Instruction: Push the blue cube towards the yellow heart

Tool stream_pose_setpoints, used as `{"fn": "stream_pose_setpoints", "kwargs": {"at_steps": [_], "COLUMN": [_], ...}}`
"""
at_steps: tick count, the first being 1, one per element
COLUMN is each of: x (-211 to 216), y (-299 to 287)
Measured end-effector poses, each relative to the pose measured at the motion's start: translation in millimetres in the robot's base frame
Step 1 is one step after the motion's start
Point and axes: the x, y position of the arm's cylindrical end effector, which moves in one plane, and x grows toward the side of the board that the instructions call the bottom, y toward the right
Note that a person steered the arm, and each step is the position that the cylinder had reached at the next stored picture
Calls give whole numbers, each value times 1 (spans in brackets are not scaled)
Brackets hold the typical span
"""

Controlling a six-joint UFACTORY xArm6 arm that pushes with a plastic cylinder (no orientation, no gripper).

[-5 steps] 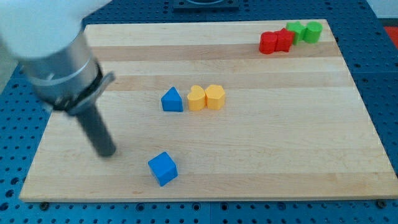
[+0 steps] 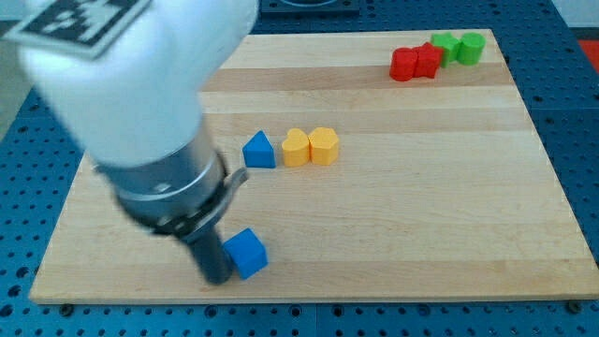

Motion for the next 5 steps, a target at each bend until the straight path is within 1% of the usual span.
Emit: {"fn": "stream_pose_setpoints", "kwargs": {"at_steps": [1, 2, 3, 4, 5], "x": [-73, -102, -85, -23, 30], "y": [82, 114, 106, 37, 9]}}
